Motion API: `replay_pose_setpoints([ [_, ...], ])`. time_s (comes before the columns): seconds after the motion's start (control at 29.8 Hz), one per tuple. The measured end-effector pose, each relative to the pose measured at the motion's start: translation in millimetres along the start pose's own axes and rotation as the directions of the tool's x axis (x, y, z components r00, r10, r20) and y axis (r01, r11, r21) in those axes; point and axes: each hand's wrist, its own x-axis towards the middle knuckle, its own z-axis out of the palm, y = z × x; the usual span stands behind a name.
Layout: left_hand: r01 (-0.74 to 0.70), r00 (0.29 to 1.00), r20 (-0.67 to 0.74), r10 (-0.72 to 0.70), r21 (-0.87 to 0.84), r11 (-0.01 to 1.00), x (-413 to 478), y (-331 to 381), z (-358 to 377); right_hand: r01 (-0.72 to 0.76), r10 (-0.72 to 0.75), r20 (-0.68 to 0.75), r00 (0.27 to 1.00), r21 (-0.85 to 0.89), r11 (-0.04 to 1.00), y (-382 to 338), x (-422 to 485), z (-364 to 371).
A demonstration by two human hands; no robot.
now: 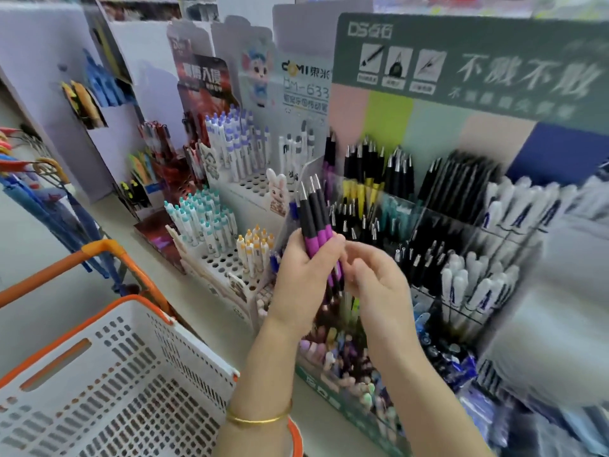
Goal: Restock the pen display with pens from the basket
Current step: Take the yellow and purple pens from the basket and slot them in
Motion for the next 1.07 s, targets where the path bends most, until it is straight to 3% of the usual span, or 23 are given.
replay_pose_setpoints([
  [0.07, 0.055, 0.995, 0.085, -0.051, -0.035, 0.998, 4.4, 3.0, 1.7, 0.091, -0.091, -0.008, 0.996, -0.007, 0.996, -17.5, 9.2, -11.4],
  [0.2, 0.106, 0.981, 0.175, -0.087, -0.100, 0.989, 12.4, 6.1, 2.9, 0.148, -0.132, 0.147, 0.980, -0.104, 0.984, -52.9, 34.2, -18.4],
  [0.37, 0.089, 0.981, 0.185, -0.065, -0.124, 0.988, 28.6, 12.7, -7.1, 0.199, -0.133, 0.299, 0.945, -0.202, 0.959, -64.5, 60.8, -12.6],
  [0.47, 0.081, 0.983, 0.171, -0.064, -0.089, 0.993, 41.4, 16.6, -13.9, 0.239, -0.158, 0.301, 0.940, -0.255, 0.937, -66.4, 74.0, -0.2],
  [0.64, 0.086, 0.980, 0.189, -0.067, -0.094, 0.992, 61.0, 27.6, -19.4, 0.140, -0.059, 0.357, 0.932, -0.207, 0.968, -77.6, 100.1, 10.3],
  [0.74, 0.166, 0.965, 0.233, -0.125, -0.169, 0.971, 73.0, 30.5, -21.9, 0.029, 0.026, 0.405, 0.914, -0.130, 0.991, -81.0, 114.9, 13.4],
  [0.84, 0.250, 0.954, 0.237, -0.185, -0.283, 0.926, 86.1, 31.6, -25.3, 0.007, 0.022, 0.313, 0.949, -0.092, 0.996, -91.5, 128.4, 15.7],
  [0.94, 0.298, 0.952, 0.179, -0.247, -0.379, 0.876, 94.3, 31.9, -29.3, 0.142, -0.135, 0.074, 0.988, -0.100, 0.985, -108.0, 148.6, 16.8],
  [1.01, 0.300, 0.954, 0.150, -0.261, -0.426, 0.854, 97.7, 31.2, -31.0, 0.307, -0.321, -0.033, 0.947, -0.216, 0.927, -114.9, 161.5, 19.0],
  [1.07, 0.299, 0.954, 0.151, -0.259, -0.448, 0.843, 100.3, 31.7, -31.7, 0.413, -0.450, -0.021, 0.893, -0.359, 0.837, -116.4, 170.4, 24.0],
])
